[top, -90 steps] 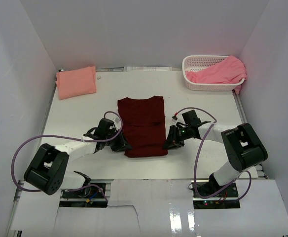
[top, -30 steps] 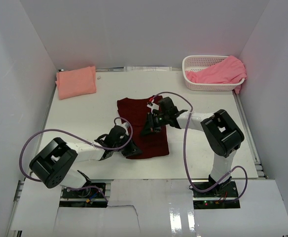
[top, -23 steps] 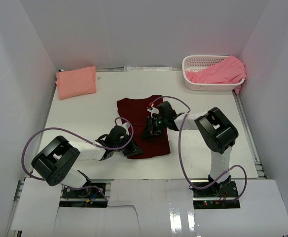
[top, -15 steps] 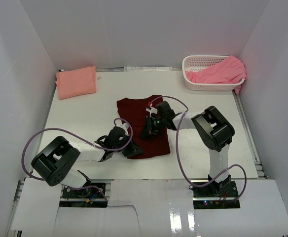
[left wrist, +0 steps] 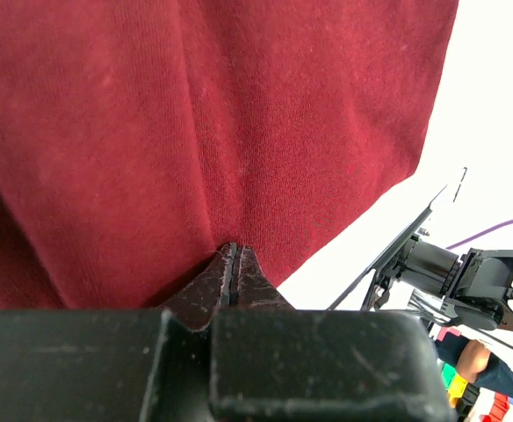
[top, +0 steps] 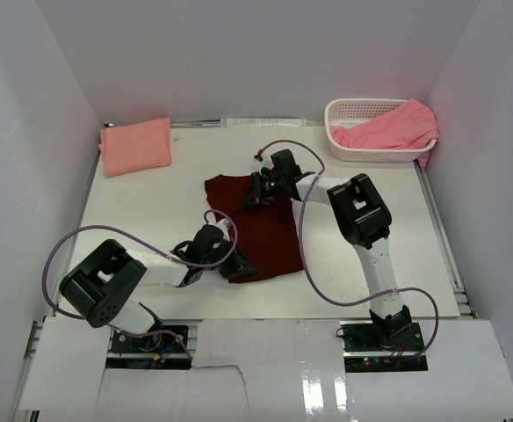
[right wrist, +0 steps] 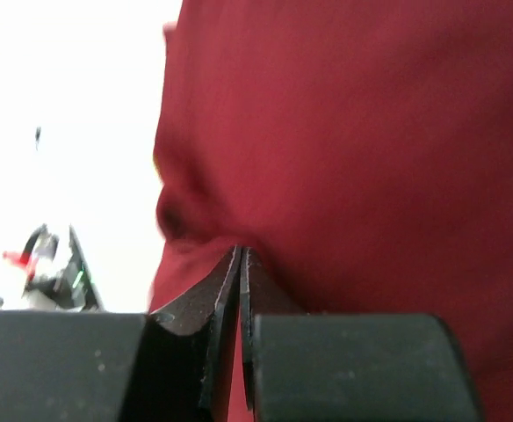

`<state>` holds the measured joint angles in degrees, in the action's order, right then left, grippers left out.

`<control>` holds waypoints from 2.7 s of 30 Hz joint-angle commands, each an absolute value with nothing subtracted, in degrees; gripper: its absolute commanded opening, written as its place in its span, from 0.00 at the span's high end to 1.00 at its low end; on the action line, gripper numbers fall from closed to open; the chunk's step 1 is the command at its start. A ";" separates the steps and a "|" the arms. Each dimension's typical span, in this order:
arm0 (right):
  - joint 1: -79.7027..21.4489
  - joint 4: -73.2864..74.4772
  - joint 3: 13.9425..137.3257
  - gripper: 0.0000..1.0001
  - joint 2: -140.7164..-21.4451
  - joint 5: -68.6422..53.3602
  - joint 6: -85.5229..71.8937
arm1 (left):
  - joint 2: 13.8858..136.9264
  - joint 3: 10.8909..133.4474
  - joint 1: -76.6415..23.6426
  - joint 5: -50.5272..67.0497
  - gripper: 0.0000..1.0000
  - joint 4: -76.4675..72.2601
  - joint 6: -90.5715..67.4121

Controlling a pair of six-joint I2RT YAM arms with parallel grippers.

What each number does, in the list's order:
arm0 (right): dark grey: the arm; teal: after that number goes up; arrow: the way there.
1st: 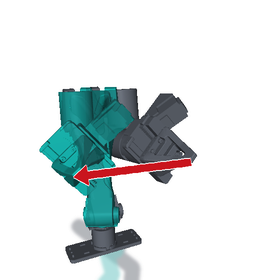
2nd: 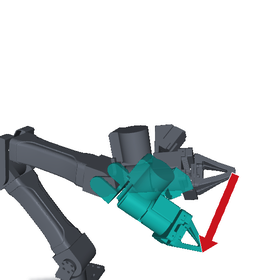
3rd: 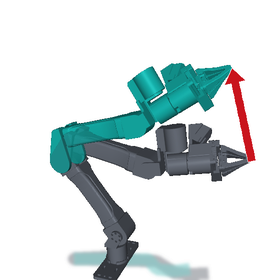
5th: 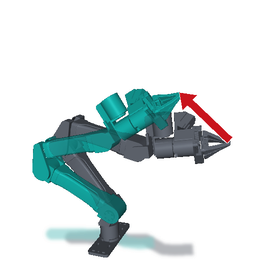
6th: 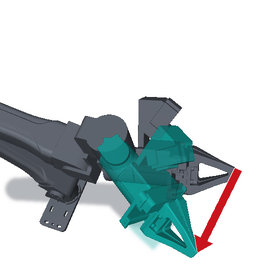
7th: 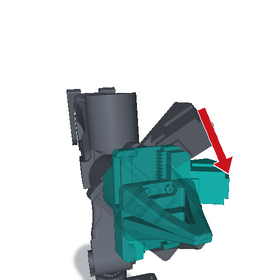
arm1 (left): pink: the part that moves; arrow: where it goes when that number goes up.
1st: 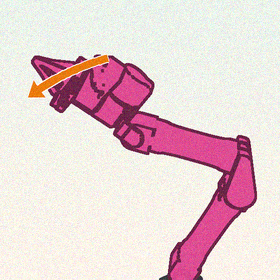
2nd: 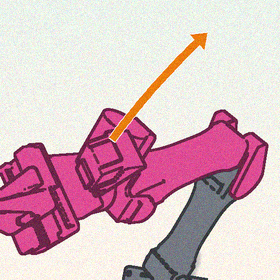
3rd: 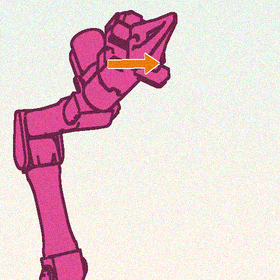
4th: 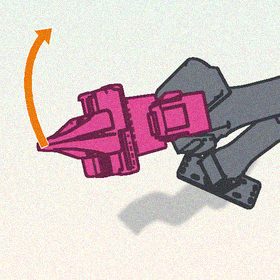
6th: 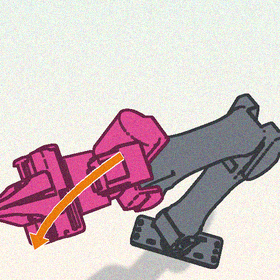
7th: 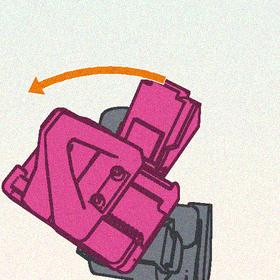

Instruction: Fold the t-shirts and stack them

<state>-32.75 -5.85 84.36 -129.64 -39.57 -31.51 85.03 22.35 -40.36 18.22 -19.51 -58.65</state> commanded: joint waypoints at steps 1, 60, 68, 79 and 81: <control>-28.83 -3.00 93.84 0.91 -134.72 -34.01 -28.21 | 86.75 20.04 -40.96 17.84 1.00 -9.93 -57.04; -20.83 -1.15 88.05 0.92 -125.94 -28.83 -22.41 | 86.22 20.92 -41.04 16.17 1.00 -7.21 -56.43; -20.74 3.77 101.16 0.92 -128.77 -31.20 -23.55 | 86.13 21.01 -41.04 16.26 1.00 -7.12 -56.43; -22.67 6.16 80.79 0.92 -113.56 -40.42 -21.18 | 86.66 21.27 -41.13 16.17 1.00 -7.21 -56.25; -24.16 5.19 76.67 0.92 -111.63 -42.62 -21.27 | 87.10 21.27 -41.13 16.26 1.00 -7.29 -56.25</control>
<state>-22.04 6.31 81.03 -115.15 -37.19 -22.37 84.33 22.94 -40.42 18.44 -16.67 -58.74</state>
